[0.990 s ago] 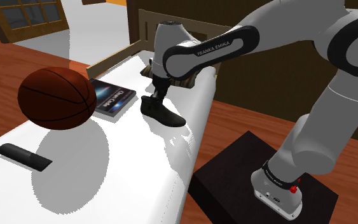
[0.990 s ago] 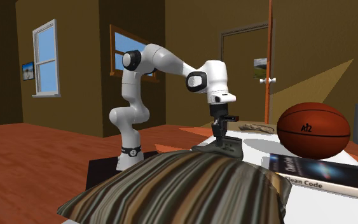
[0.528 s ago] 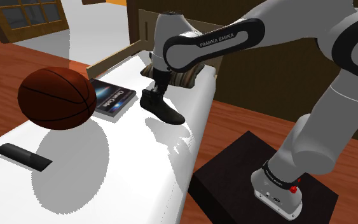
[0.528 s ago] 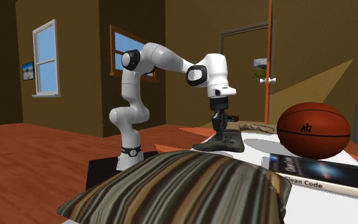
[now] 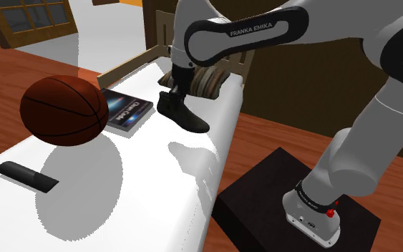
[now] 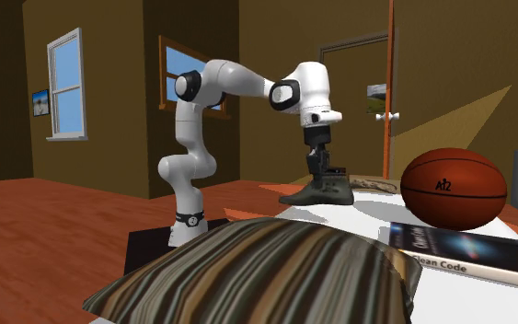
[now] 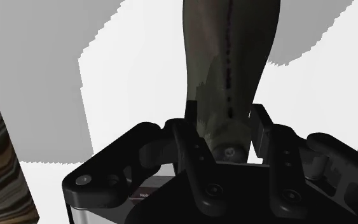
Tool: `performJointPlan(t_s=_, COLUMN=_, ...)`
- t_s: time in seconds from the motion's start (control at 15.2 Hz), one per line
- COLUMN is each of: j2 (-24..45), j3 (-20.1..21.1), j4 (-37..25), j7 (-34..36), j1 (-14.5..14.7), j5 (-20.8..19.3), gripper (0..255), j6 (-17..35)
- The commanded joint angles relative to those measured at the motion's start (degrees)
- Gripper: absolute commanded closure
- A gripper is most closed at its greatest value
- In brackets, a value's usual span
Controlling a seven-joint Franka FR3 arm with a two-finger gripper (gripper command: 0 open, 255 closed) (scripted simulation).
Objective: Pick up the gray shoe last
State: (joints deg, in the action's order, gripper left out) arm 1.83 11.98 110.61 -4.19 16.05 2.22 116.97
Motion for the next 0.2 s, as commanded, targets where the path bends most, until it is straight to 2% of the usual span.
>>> performJointPlan(t_s=0.0, j2=-0.42, j3=0.01, j4=-1.23, j7=0.04, j1=0.00, j5=0.06, gripper=255, j6=-1.60)
performJointPlan(t_s=0.13, j2=-0.44, j3=0.01, j4=-1.32, j7=0.04, j1=0.00, j5=0.07, gripper=255, j6=-1.72)
